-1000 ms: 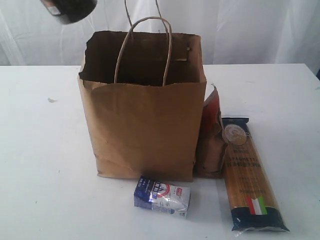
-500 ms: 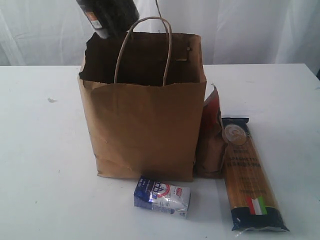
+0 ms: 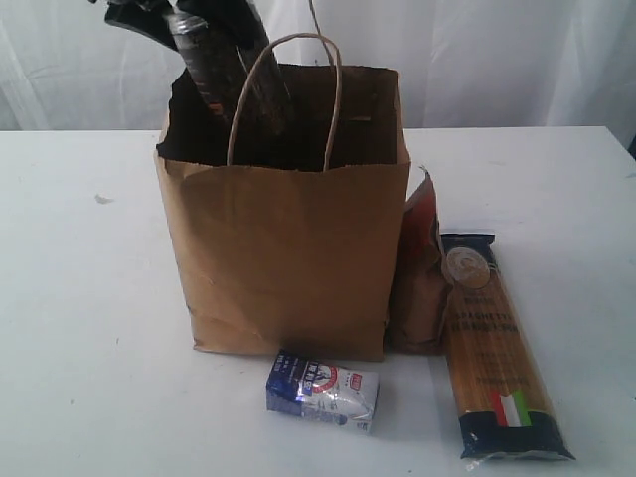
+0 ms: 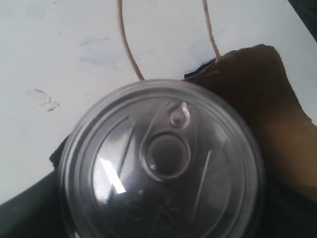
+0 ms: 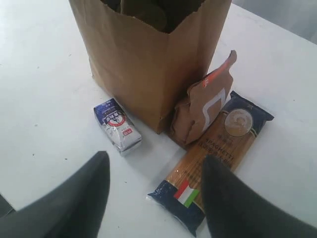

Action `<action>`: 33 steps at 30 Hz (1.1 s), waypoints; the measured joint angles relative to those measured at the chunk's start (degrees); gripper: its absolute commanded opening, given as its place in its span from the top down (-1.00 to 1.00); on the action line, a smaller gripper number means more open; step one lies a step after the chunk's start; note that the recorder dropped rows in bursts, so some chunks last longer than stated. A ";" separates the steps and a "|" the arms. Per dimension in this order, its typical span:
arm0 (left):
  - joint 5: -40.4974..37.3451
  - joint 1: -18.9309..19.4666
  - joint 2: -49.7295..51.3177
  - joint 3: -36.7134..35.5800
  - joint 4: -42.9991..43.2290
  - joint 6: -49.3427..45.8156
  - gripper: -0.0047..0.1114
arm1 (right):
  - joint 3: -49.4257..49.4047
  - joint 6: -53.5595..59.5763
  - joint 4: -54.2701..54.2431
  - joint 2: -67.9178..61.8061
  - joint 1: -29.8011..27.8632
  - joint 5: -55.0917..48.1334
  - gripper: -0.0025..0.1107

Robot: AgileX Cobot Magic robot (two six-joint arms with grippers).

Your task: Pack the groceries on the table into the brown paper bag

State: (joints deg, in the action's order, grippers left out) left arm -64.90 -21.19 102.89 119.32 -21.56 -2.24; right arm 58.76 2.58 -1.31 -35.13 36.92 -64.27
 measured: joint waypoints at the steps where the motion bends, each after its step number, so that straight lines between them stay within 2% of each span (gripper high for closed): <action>1: 0.00 0.00 0.46 0.00 -0.59 -0.43 0.92 | 0.00 0.00 0.00 0.00 0.00 0.00 0.04; 3: 0.00 0.00 1.33 0.00 -1.86 -1.59 0.87 | 0.00 0.00 0.00 0.00 0.00 0.00 0.04; 6: 0.00 -0.10 2.54 0.00 -2.87 -3.02 0.62 | 0.00 0.00 -0.09 0.00 0.00 0.00 0.04; 9: 0.00 -0.22 3.34 0.00 -3.43 -4.58 0.20 | 0.00 0.00 -0.09 0.00 0.00 0.00 0.04; 13: 0.00 -0.73 3.92 0.00 -3.39 -5.16 -0.53 | 0.00 0.00 -0.09 0.00 0.00 0.00 0.04; 15: 0.00 -1.49 4.30 0.00 -3.39 -5.28 -0.69 | 0.00 0.00 -0.09 0.00 0.00 0.00 0.04; 22: 0.00 -2.75 4.39 0.24 -6.59 -4.52 -0.73 | 0.00 0.00 -0.09 0.00 0.00 0.00 0.04; 26: 0.00 -2.75 4.39 0.24 -6.70 -4.29 -0.66 | 0.00 0.00 -0.09 0.00 0.00 0.00 0.04; 33: 0.00 -2.75 3.38 0.24 -6.70 -4.29 -0.65 | 0.00 0.00 -0.09 0.00 0.00 0.00 0.04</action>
State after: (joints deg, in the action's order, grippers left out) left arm -64.90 -23.94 106.27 119.56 -28.26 -6.53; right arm 58.76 2.58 -1.41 -35.13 36.92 -64.27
